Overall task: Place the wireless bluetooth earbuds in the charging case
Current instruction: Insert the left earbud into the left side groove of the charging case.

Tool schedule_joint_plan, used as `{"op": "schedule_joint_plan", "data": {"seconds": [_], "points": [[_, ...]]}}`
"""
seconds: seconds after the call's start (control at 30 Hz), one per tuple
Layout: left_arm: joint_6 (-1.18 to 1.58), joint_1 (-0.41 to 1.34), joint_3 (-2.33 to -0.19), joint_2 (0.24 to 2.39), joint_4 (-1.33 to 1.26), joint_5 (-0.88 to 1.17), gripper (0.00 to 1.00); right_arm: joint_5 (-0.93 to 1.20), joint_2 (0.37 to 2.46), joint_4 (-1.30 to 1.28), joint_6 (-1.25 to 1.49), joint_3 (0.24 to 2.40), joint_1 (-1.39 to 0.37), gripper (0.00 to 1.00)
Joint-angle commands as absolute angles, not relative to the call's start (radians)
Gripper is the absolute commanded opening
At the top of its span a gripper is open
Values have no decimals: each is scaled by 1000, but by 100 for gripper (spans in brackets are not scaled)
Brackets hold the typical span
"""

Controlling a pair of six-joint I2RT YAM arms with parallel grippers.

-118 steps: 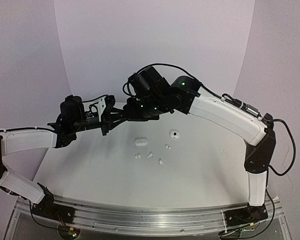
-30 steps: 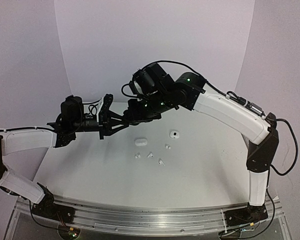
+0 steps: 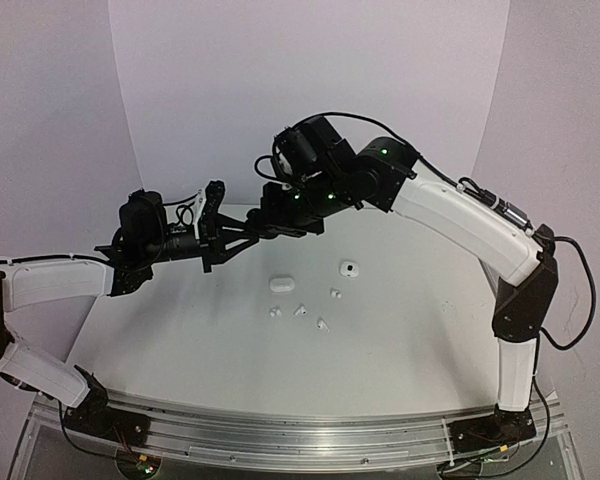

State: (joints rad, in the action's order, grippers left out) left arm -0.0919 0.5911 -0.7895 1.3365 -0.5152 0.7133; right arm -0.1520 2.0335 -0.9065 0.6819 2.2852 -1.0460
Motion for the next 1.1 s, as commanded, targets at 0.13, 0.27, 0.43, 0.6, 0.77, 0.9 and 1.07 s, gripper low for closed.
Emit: {"op": "schedule_joint_plan", "data": {"seconds": [0.13,0.27,0.43,0.6,0.77,0.9,1.07], "points": [[27,592,-821,1285,-624,737,0,-134,2034,-980,702,2278,-1035,19],[53,593,-825,1282,-614,765,0,-147,2023,-983,696,2273,-1033,19],[60,592,-827,1281,-606,771,0,-148,2004,-981,664,2280,-1032,19],[63,592,-835,1285,-600,787,0,-162,1962,-969,569,2305,-1032,19],[88,592,-843,1292,-598,809,0,-155,1945,-942,507,2320,-1031,19],[101,592,-846,1290,-598,820,0,-122,1914,-918,413,2330,-1030,20],[101,587,-853,1301,-600,886,0,-79,1825,-802,310,2268,-1030,23]]}}
